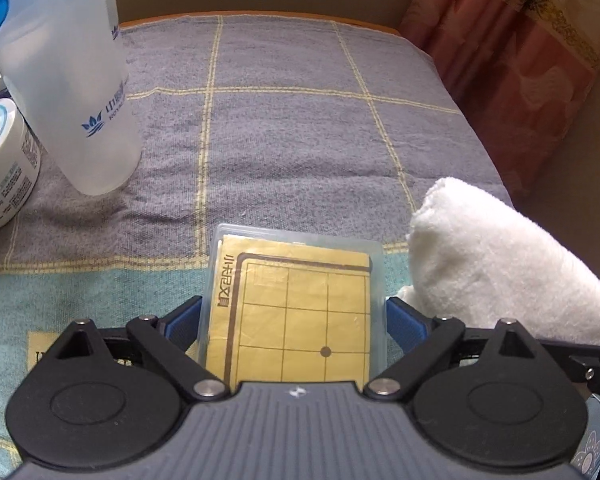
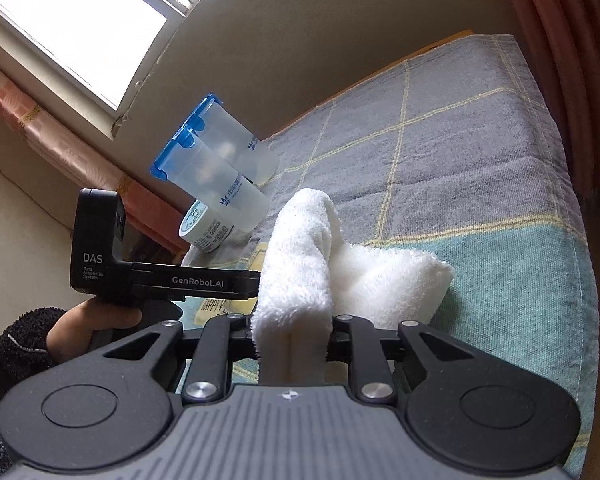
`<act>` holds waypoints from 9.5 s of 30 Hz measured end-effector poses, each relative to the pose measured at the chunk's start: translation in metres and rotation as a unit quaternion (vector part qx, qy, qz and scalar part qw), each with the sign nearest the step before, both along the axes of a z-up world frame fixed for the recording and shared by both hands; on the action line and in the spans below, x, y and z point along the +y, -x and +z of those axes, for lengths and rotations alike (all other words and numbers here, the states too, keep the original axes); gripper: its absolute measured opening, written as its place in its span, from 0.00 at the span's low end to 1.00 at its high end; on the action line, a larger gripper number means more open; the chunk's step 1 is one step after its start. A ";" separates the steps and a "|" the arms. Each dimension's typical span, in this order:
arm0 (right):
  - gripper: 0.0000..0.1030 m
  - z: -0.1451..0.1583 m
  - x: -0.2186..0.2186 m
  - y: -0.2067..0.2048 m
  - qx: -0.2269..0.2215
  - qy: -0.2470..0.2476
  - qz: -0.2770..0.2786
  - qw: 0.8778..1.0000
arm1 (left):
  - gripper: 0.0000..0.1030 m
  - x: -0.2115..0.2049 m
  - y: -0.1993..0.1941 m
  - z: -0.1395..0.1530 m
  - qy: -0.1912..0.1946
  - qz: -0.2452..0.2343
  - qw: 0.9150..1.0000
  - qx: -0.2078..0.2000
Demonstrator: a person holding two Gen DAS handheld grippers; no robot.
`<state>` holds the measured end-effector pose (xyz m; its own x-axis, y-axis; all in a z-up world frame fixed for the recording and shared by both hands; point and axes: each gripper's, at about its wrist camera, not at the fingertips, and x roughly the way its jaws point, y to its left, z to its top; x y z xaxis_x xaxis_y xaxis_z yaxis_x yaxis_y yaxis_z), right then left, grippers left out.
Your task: Clean container
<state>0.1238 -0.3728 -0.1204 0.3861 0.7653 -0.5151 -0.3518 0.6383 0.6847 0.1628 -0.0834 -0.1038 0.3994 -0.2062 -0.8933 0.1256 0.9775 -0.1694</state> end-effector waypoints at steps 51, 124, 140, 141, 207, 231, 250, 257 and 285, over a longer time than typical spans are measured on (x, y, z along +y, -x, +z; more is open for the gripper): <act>0.26 -0.020 0.056 -0.049 0.092 0.013 -0.068 0.993 | 1.00 0.053 0.022 0.002 0.034 -0.014 0.997 -0.074; 0.23 -0.005 0.013 0.026 0.057 -0.064 -0.083 0.993 | 1.00 0.035 0.026 0.021 -0.016 -0.147 0.980 -0.130; 0.24 -0.004 0.000 0.025 0.049 -0.084 -0.089 0.991 | 0.99 -0.011 0.021 0.026 -0.115 -0.450 0.875 -0.136; 0.24 -0.004 0.000 0.024 0.049 -0.086 -0.089 0.991 | 0.99 -0.015 0.022 0.024 -0.124 -0.476 0.860 -0.136; 0.25 -0.030 0.003 0.008 0.076 -0.122 -0.092 0.985 | 0.94 0.035 -0.051 0.029 -0.022 -0.043 0.991 0.124; 0.26 -0.041 0.066 -0.002 0.132 -0.053 -0.062 0.988 | 0.96 0.051 -0.045 0.020 -0.006 -0.084 0.994 0.076; 0.26 -0.037 0.053 -0.065 0.107 -0.043 -0.089 0.989 | 0.98 0.050 -0.045 0.019 -0.014 -0.096 0.991 0.091; 0.26 -0.043 0.059 -0.032 0.125 -0.055 -0.076 0.988 | 1.00 0.050 -0.045 0.018 -0.014 -0.094 0.991 0.090; 0.26 -0.008 -0.017 0.042 0.066 -0.140 -0.136 0.979 | 0.98 0.018 -0.050 0.032 -0.028 -0.110 0.991 0.076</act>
<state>0.0821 -0.3893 -0.1285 0.5388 0.7620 -0.3593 -0.0911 0.4767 0.8743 0.2123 -0.0655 -0.0721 0.2107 -0.2217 -0.9521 0.3148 0.9374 -0.1486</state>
